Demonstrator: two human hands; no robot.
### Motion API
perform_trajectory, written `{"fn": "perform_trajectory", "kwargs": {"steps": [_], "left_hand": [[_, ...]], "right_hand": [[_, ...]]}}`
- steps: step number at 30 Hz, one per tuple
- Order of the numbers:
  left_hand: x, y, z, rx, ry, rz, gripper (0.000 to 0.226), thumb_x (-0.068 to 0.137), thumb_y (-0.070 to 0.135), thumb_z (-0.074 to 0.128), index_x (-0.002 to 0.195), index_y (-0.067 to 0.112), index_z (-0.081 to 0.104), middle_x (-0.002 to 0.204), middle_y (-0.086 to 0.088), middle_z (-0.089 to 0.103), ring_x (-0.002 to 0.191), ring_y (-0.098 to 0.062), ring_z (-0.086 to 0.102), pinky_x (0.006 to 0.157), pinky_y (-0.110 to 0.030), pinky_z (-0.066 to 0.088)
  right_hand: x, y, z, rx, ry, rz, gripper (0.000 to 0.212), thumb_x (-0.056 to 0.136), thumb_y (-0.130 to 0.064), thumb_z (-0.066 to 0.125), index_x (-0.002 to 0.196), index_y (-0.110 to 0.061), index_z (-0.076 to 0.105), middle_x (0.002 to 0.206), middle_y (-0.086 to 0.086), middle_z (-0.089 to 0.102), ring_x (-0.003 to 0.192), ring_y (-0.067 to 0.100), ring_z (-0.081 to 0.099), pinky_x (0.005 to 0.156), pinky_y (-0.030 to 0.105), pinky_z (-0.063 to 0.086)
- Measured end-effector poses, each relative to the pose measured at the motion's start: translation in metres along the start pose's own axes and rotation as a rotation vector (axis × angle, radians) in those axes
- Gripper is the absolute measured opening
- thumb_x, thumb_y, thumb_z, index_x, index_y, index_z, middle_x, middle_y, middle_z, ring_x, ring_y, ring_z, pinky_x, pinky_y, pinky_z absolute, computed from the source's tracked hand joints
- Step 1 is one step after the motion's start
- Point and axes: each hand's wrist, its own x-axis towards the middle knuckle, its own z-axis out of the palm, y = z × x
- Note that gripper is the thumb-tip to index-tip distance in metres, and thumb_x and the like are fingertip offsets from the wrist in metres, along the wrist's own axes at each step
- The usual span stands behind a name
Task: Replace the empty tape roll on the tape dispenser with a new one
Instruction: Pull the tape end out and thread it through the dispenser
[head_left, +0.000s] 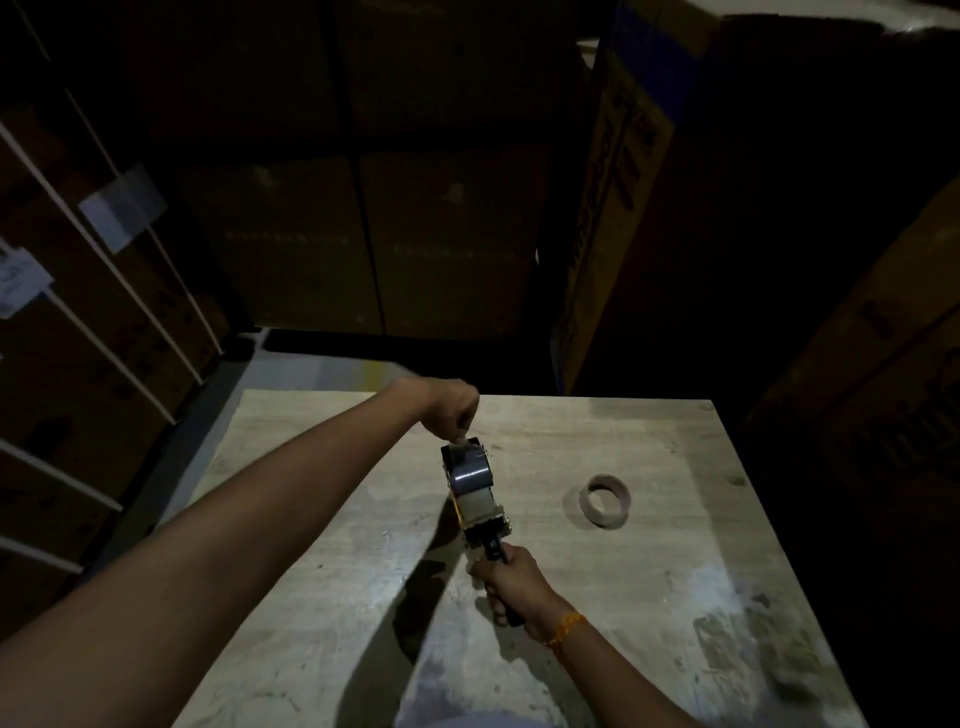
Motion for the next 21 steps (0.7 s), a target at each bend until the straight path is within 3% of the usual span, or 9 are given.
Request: {"fn": "perform_trajectory", "kwargs": {"steps": [6, 7, 10, 16, 21], "left_hand": [[-0.001, -0.007, -0.008, 0.028, 0.021, -0.025, 0.011, 0.092, 0.007, 0.071, 0.084, 0.015, 0.069, 0.094, -0.005, 0.070, 0.095, -0.028, 0.071, 0.073, -0.033, 0.056], [-0.001, -0.006, -0.007, 0.027, 0.020, -0.028, 0.005, 0.091, 0.007, 0.071, 0.089, 0.010, 0.073, 0.097, -0.009, 0.073, 0.096, -0.029, 0.072, 0.072, -0.033, 0.055], [0.002, -0.003, -0.005, 0.032, 0.020, -0.034, 0.013, 0.091, 0.006, 0.071, 0.103, 0.003, 0.076, 0.106, -0.013, 0.075, 0.098, -0.029, 0.073, 0.076, -0.035, 0.059], [0.004, -0.006, -0.010, 0.027, -0.004, -0.038, 0.008, 0.091, 0.009, 0.074, 0.099, 0.008, 0.077, 0.103, -0.009, 0.074, 0.096, -0.025, 0.072, 0.078, -0.034, 0.060], [0.010, -0.002, -0.012, -0.012, -0.075, -0.045, 0.015, 0.093, 0.010, 0.072, 0.107, 0.004, 0.075, 0.106, -0.010, 0.071, 0.090, -0.020, 0.061, 0.065, -0.023, 0.048]], "right_hand": [[-0.003, -0.001, -0.005, -0.024, -0.014, -0.031, 0.012, 0.091, -0.013, 0.064, 0.091, -0.010, 0.053, 0.053, 0.003, 0.046, 0.037, 0.015, 0.040, 0.040, 0.023, 0.034], [-0.004, -0.001, -0.006, -0.025, -0.018, -0.037, 0.012, 0.091, -0.013, 0.064, 0.090, -0.010, 0.053, 0.053, 0.003, 0.046, 0.037, 0.016, 0.040, 0.040, 0.023, 0.034], [-0.005, -0.003, -0.007, -0.003, -0.051, -0.054, 0.015, 0.092, -0.013, 0.065, 0.089, -0.011, 0.051, 0.053, 0.002, 0.044, 0.038, 0.016, 0.039, 0.041, 0.022, 0.033], [-0.005, -0.006, -0.017, 0.021, -0.137, -0.097, 0.023, 0.092, -0.020, 0.071, 0.090, -0.014, 0.048, 0.056, 0.002, 0.043, 0.043, 0.017, 0.039, 0.043, 0.024, 0.034], [-0.009, -0.008, -0.020, 0.023, -0.199, -0.209, 0.023, 0.094, -0.024, 0.072, 0.100, -0.009, 0.056, 0.068, -0.002, 0.054, 0.055, 0.014, 0.051, 0.054, 0.031, 0.047]]}}
